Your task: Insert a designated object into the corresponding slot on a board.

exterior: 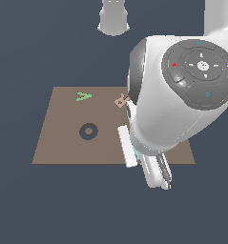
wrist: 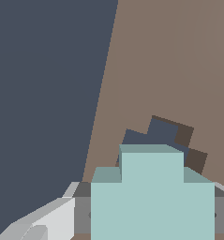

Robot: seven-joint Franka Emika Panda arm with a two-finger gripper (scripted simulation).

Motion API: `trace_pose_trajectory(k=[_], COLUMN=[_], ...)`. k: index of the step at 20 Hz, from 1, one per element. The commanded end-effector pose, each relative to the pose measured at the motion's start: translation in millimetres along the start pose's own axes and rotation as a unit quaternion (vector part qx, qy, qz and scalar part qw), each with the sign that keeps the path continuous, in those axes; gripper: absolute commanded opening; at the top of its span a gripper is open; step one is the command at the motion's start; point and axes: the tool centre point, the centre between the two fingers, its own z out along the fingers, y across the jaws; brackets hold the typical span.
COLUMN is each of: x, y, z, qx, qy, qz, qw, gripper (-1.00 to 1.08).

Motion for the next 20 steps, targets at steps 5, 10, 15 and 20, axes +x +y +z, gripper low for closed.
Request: trace_pose_trajectory(k=[5,10,15,20], x=[9.6,13.6,15.2,15.1], y=[8.1,12.9,15.5,15.8], z=[-0.9,-1.1,-1.2,-0.3], qx=[0.000,0.000,0.000,0.000], qy=[0.000,0.000,0.000,0.000], qz=[0.085,0.126,0.146,0.146], qw=[0.9964,0.9921,0.9893,0.9892], gripper=[-1.00,-1.00,-1.00,-1.00])
